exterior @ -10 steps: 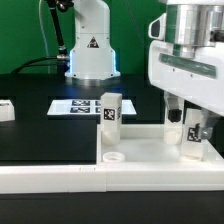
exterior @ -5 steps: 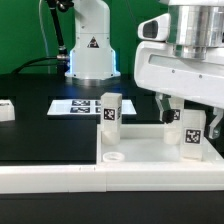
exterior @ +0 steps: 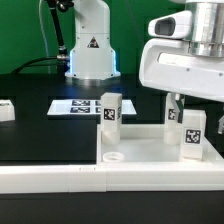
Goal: Assemble square table
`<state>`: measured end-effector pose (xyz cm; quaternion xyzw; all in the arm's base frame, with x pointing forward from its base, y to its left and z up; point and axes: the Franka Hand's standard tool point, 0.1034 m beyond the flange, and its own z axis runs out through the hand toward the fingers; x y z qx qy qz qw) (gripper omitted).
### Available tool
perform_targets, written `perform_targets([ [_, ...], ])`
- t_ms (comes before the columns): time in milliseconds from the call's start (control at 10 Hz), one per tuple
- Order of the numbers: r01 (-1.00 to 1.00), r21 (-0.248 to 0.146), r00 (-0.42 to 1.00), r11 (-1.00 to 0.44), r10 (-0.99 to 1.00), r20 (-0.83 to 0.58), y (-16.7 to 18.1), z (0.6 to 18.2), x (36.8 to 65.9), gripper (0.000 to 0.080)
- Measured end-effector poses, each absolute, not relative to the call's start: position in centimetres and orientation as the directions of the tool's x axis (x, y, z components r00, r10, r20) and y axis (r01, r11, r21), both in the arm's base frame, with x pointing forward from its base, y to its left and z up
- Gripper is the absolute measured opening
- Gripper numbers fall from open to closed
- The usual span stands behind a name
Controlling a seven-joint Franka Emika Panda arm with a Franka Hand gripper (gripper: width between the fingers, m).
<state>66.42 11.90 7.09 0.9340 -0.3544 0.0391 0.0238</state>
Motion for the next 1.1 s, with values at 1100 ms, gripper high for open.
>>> perform_targets([
  [1100, -0.854, -0.033, 0.514, -0.518, -0.853, 0.086, 12.17, 7.37, 66.62, 0.0014],
])
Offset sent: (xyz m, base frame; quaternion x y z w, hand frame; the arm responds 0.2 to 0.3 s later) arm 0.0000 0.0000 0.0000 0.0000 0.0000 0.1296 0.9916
